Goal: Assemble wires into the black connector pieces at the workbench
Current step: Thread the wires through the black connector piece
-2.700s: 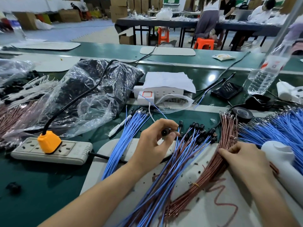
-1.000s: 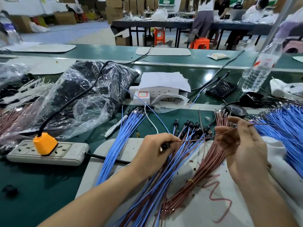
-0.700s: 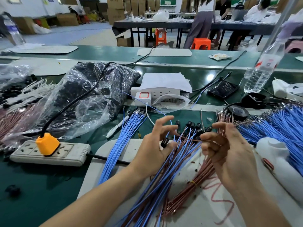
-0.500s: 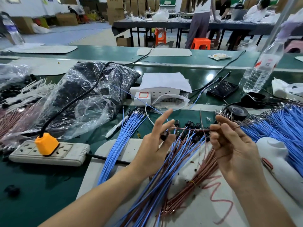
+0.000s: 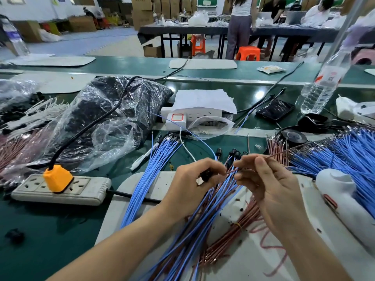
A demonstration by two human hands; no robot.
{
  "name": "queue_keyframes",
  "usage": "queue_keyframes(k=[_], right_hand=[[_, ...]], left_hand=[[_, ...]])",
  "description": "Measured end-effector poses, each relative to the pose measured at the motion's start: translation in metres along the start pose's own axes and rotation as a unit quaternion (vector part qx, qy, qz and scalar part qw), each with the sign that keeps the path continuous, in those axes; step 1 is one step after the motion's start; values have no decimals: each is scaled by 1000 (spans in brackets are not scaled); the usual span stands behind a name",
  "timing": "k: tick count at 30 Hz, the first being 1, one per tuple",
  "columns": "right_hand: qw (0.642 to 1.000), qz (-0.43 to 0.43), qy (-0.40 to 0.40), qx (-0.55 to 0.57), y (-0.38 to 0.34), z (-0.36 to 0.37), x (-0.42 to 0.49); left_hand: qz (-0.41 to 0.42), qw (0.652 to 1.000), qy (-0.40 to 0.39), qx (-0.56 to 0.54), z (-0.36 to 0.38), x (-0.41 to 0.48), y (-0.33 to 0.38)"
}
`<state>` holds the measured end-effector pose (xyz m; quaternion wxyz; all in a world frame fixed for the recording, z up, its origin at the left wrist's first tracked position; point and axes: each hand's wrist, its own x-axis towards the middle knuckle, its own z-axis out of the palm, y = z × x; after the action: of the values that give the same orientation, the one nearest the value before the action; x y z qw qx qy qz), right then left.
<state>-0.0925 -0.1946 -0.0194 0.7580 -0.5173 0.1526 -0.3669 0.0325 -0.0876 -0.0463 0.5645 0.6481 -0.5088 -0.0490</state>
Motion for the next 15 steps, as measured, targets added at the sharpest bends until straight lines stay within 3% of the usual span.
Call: queue_keyframes(k=[3, 7, 15], right_hand=[[999, -35, 24, 20, 1, 1, 0], [994, -69, 63, 60, -7, -7, 4], [992, -90, 62, 70, -7, -9, 3]], left_hand=[[-46, 994, 20, -96, -1, 1, 1], [-32, 996, 23, -83, -4, 0, 3], [-2, 998, -1, -62, -2, 0, 2]])
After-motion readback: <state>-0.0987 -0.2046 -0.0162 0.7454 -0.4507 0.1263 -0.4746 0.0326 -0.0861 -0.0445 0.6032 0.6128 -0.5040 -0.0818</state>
